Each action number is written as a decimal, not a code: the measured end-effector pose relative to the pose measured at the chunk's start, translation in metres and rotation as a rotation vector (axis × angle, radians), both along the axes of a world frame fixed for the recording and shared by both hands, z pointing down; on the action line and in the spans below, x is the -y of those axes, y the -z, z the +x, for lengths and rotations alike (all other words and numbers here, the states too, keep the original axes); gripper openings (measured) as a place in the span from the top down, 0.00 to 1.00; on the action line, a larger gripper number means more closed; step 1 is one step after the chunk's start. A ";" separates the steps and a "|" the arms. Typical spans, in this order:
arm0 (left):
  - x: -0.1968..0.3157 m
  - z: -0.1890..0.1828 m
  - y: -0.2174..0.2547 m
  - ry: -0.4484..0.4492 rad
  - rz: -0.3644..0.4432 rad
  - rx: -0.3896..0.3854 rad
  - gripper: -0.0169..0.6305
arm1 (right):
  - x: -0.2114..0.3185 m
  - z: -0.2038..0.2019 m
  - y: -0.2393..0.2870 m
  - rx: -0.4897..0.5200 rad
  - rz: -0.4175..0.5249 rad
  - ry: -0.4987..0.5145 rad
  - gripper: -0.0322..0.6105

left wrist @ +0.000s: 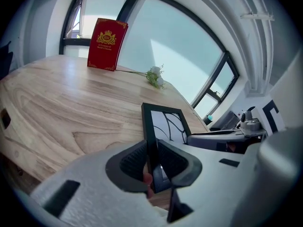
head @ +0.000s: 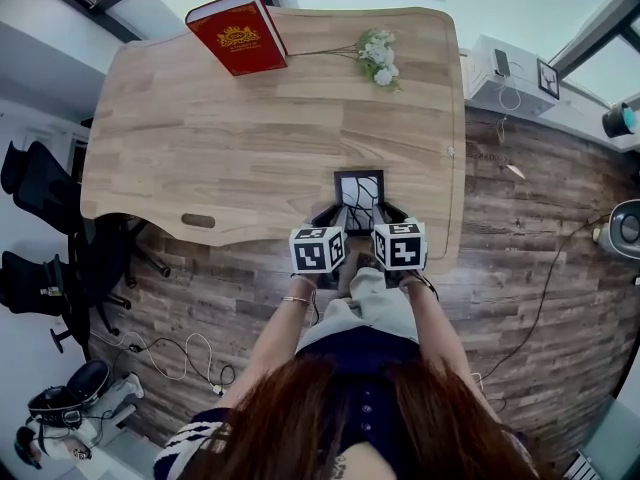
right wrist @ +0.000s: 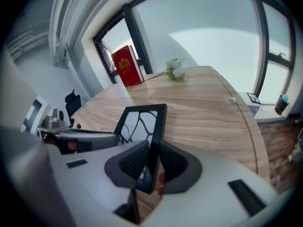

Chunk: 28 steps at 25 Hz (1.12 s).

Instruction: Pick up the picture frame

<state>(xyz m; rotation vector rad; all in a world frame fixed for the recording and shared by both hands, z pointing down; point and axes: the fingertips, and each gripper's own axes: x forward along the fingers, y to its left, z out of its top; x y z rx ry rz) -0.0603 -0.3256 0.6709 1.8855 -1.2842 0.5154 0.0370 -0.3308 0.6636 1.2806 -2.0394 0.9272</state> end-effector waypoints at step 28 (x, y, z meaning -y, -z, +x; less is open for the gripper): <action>-0.043 0.001 0.105 -0.096 0.276 -0.015 0.84 | -0.054 0.002 0.105 -0.048 0.315 -0.076 0.83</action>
